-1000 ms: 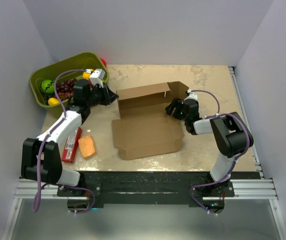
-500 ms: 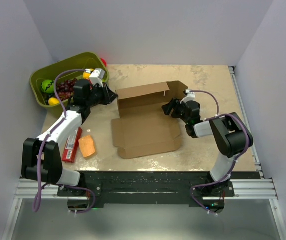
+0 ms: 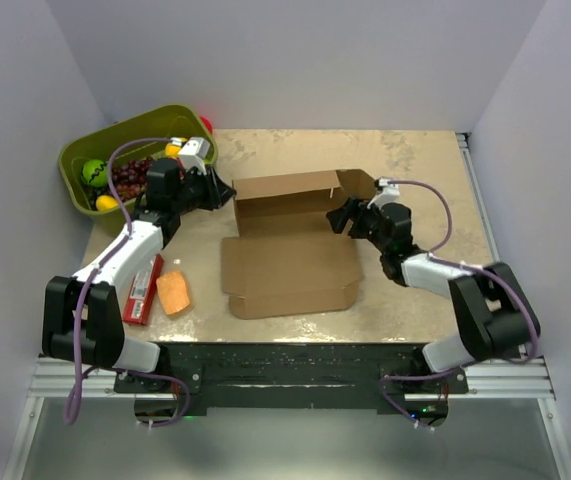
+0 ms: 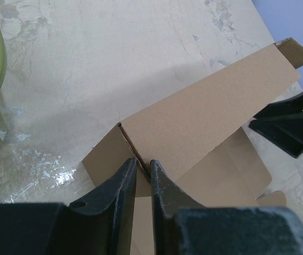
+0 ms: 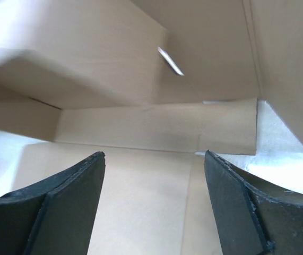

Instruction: Fold the paper box

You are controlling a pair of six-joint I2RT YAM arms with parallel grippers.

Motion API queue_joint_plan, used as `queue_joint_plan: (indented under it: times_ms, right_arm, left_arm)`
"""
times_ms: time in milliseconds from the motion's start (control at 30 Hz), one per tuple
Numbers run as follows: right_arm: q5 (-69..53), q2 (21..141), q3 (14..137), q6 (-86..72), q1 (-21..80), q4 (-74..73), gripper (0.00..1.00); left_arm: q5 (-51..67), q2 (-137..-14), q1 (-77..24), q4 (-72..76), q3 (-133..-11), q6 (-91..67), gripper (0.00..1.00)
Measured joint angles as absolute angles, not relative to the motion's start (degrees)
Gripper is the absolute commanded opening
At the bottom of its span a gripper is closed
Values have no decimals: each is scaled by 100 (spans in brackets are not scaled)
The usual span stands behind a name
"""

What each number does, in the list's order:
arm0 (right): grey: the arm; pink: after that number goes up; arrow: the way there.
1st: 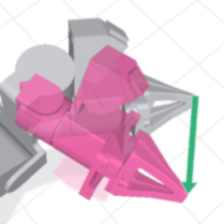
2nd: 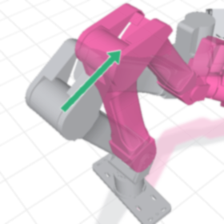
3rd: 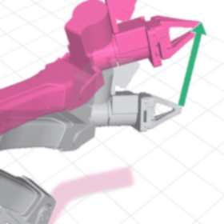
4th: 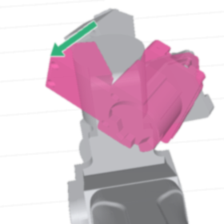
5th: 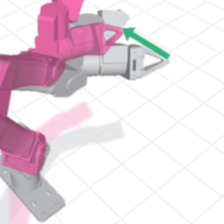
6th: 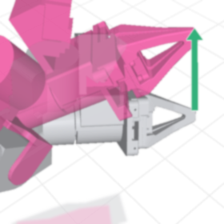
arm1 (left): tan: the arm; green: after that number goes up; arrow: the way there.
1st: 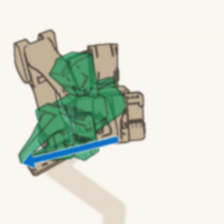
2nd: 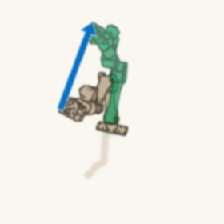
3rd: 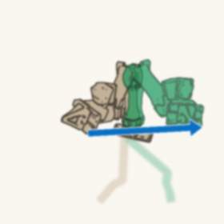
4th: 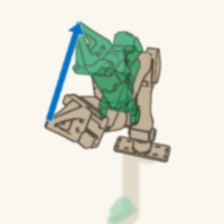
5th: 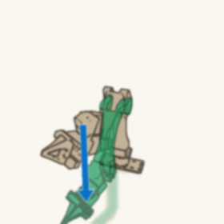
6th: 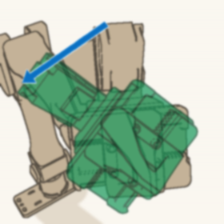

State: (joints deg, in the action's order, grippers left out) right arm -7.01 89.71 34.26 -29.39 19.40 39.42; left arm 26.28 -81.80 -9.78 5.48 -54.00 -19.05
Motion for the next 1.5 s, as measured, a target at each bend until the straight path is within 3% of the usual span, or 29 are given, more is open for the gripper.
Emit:
queue_joint_plan:
  times_ms: [33, 133, 333, 633, 833, 1067, 1200, 1500]
  right_arm:
    - [-663, 8656, 3387, -2895, 1949, 3758, 81]
    - [-521, 7800, 3332, -2735, 1949, 3164, 82]
    - [-121, 6740, 3542, -2403, 1951, 1457, 83]
    - [797, 6442, 4101, -2086, 1944, -189, 92]
    - [1138, 6930, 4473, -1833, 1782, -45, 92]
    - [1007, 8208, 4869, -1402, 1334, 711, 91]
    - [777, 8656, 4998, -1096, 1197, 1162, 87]
    - [115, 9164, 5177, -633, 1085, 1857, 42]
  left_arm:
    - [2613, -8176, -978, 519, -5413, -1865, 44]
    - [2545, -8152, -978, 429, -5417, -1732, 63]
    - [2316, -7867, -982, 174, -5417, -1463, 75]
    - [1116, -6462, -1122, 119, -5408, -814, 76]
    - [-3, -5732, -2561, 97, -5358, -381, 75]
    - [-613, -5896, -3857, -215, -5212, -412, 79]
    - [-366, -6346, -3955, -436, -5275, -447, 82]
    - [-196, -7019, -3955, -764, -6031, 180, 82]
